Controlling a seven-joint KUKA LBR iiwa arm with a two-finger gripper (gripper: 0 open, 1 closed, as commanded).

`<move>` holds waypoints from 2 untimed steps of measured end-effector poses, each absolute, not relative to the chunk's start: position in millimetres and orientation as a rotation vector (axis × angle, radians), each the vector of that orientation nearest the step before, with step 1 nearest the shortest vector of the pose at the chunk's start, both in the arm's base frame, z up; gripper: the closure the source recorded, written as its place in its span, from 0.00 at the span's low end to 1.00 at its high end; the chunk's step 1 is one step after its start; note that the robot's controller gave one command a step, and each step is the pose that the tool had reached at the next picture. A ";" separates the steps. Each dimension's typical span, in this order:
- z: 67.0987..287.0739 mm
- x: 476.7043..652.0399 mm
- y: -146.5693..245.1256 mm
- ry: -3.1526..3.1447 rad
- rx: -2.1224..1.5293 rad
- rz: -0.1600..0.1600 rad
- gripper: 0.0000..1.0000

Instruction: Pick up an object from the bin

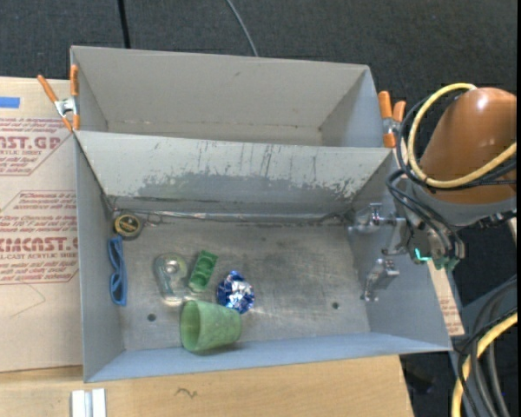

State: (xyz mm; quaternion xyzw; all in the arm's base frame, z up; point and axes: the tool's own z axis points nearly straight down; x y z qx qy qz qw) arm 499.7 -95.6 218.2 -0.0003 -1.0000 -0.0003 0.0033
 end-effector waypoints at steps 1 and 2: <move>141.0 530.7 -35.6 -3.137 0.066 -0.004 0.00; 125.4 546.8 39.6 -3.126 0.332 -0.004 0.00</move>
Offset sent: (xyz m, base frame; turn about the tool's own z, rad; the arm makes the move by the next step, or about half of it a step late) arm 0.0309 0.0554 -0.0721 -0.0361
